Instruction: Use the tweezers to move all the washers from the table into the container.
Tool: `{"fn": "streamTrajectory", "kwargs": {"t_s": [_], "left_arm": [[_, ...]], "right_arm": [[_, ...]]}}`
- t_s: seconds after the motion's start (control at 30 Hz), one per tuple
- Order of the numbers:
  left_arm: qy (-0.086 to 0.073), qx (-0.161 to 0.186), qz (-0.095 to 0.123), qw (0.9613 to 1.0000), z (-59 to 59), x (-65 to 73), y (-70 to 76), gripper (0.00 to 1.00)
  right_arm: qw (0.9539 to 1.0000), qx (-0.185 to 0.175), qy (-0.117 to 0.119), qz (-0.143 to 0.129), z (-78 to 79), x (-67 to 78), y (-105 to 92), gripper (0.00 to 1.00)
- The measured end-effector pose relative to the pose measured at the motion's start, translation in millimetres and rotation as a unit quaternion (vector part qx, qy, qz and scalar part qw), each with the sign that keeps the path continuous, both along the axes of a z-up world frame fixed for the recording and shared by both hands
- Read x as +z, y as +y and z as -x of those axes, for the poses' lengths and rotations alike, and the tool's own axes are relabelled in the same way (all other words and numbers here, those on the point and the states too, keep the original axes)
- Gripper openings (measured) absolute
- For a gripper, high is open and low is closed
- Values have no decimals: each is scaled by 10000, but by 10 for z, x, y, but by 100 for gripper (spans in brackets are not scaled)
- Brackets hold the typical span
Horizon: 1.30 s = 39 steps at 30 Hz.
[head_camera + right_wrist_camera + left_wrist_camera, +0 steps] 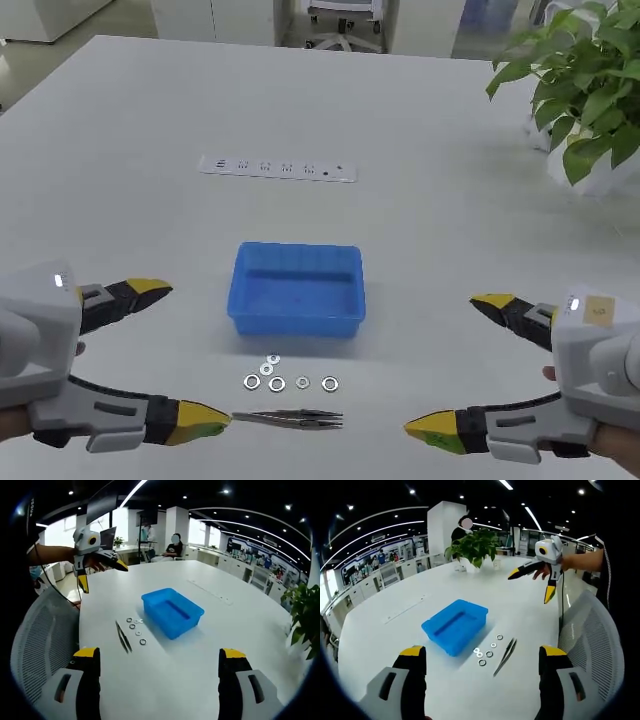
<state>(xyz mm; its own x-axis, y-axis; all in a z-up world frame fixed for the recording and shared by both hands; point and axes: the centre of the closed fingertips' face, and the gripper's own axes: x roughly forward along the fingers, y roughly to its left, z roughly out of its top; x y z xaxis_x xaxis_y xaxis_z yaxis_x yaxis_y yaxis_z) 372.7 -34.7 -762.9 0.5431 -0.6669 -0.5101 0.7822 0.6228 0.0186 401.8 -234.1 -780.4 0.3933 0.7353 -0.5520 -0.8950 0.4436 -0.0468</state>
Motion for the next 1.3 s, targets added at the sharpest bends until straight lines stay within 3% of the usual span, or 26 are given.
{"fn": "streamTrajectory", "kwargs": {"t_s": [1.3], "left_arm": [[-63,-29,-111,9999,-15,-21,35,99]], "right_arm": [[9999,73,-72,95,-57,-7,-36,98]]}}
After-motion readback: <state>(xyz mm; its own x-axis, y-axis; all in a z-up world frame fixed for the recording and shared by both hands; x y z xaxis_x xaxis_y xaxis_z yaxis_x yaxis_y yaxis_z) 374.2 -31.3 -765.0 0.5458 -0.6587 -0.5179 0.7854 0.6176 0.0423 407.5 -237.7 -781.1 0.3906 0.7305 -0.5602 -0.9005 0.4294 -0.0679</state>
